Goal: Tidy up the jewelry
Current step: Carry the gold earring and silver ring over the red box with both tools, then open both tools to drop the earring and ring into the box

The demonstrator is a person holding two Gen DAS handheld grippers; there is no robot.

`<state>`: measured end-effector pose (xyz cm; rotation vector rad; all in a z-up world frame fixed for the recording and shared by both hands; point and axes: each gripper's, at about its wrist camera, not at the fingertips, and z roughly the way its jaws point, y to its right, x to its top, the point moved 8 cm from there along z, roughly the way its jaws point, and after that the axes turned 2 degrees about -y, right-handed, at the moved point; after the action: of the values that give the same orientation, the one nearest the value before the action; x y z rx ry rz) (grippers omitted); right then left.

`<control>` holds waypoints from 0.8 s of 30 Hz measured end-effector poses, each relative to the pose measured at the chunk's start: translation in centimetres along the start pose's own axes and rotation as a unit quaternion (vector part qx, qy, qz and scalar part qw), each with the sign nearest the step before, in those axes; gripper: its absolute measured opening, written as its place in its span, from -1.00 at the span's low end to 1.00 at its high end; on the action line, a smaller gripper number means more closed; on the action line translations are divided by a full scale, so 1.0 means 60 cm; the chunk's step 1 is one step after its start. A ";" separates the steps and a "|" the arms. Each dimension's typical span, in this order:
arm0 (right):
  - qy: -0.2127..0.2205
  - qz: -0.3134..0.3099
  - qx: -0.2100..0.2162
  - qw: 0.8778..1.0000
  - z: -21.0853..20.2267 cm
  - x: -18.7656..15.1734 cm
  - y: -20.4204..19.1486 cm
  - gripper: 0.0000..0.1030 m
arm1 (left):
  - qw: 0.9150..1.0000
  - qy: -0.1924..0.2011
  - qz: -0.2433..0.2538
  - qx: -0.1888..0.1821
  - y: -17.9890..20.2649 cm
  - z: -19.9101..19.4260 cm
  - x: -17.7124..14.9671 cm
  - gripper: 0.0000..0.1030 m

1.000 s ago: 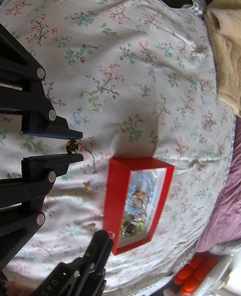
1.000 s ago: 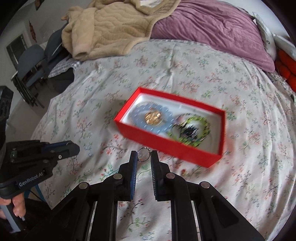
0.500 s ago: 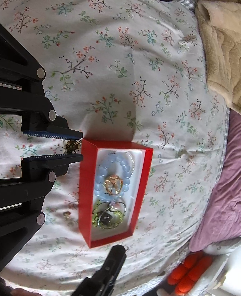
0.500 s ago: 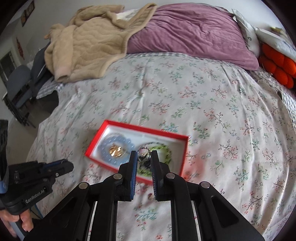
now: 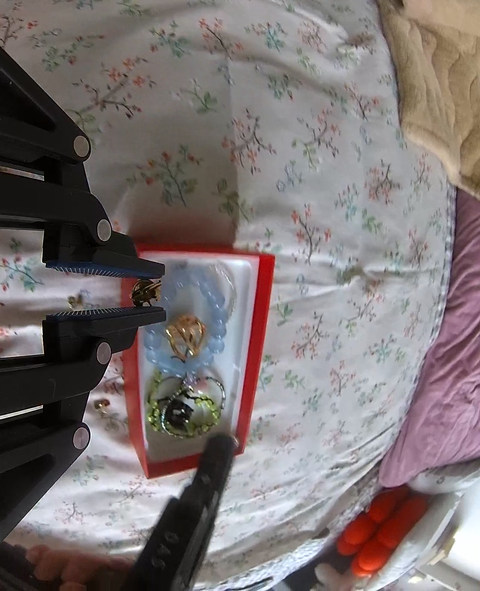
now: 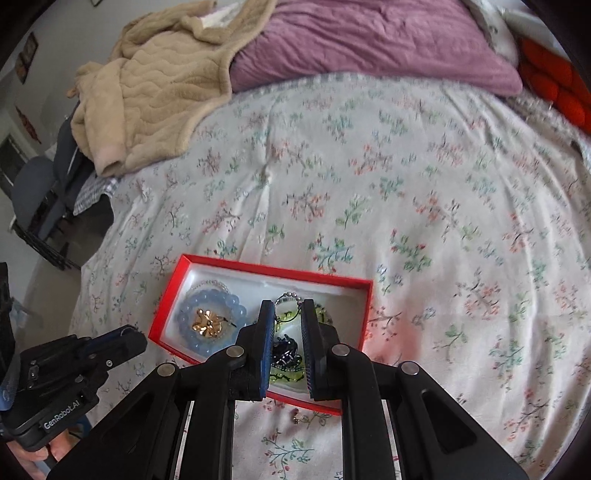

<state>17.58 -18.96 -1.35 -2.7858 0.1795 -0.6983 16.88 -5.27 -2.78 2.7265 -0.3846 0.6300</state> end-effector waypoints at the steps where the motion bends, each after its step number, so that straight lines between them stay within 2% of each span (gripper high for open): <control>1: -0.010 0.005 0.001 1.000 0.007 -0.003 0.002 -0.70 | 1.000 -0.001 0.003 0.002 0.004 0.004 0.003 -0.81; 5: -0.027 0.012 -0.003 1.000 0.019 -0.008 0.013 -0.70 | 1.000 -0.003 0.004 0.002 0.011 0.019 0.014 -0.81; 19: -0.037 0.020 0.000 0.999 0.022 -0.011 0.025 -0.69 | 1.000 -0.015 -0.001 0.008 0.006 0.060 0.034 -0.79; 24: -0.039 0.021 0.000 0.999 0.023 -0.011 0.025 -0.68 | 1.000 -0.010 -0.005 0.005 0.008 0.052 0.033 -0.33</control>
<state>17.55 -19.99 -3.25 -2.7948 0.2232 -0.5775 19.62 -7.20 -4.41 2.7444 -0.3728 0.6042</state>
